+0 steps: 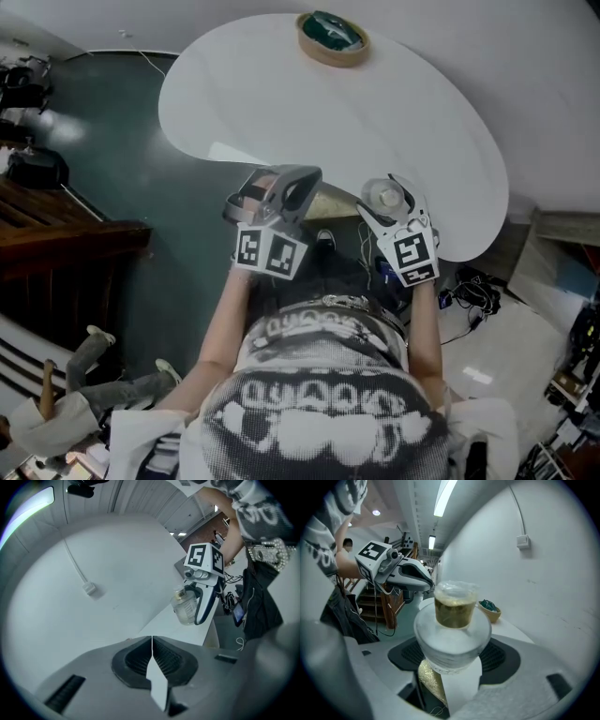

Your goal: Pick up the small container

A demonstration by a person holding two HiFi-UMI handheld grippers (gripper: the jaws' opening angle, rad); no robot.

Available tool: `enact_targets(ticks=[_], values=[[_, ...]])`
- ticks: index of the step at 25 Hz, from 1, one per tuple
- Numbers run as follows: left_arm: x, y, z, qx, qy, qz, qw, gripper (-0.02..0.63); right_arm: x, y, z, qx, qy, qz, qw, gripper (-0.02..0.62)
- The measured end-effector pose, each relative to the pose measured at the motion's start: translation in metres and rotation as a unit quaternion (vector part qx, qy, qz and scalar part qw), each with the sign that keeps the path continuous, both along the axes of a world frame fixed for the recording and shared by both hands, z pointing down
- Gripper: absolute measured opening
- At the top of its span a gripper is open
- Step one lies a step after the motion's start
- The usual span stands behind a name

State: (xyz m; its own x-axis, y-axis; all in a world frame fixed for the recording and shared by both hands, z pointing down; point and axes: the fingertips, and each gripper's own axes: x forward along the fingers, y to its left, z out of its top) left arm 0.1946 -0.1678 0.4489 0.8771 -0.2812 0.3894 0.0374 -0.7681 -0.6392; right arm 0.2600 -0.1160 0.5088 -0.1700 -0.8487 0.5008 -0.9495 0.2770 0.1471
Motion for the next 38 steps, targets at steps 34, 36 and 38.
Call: enact_targets(ticks=[34,36,38], values=[[0.006,0.024,0.000,0.008,-0.007,0.021,0.9997,0.005,-0.006,0.013,0.001,0.008,0.002,-0.006,1.000,0.337],[0.006,0.024,0.001,0.008,-0.007,0.022,0.9997,0.005,-0.006,0.013,0.002,0.008,0.001,-0.005,1.000,0.337],[0.006,0.024,0.001,0.008,-0.007,0.023,0.9997,0.005,-0.006,0.013,0.002,0.008,0.001,-0.003,1.000,0.337]])
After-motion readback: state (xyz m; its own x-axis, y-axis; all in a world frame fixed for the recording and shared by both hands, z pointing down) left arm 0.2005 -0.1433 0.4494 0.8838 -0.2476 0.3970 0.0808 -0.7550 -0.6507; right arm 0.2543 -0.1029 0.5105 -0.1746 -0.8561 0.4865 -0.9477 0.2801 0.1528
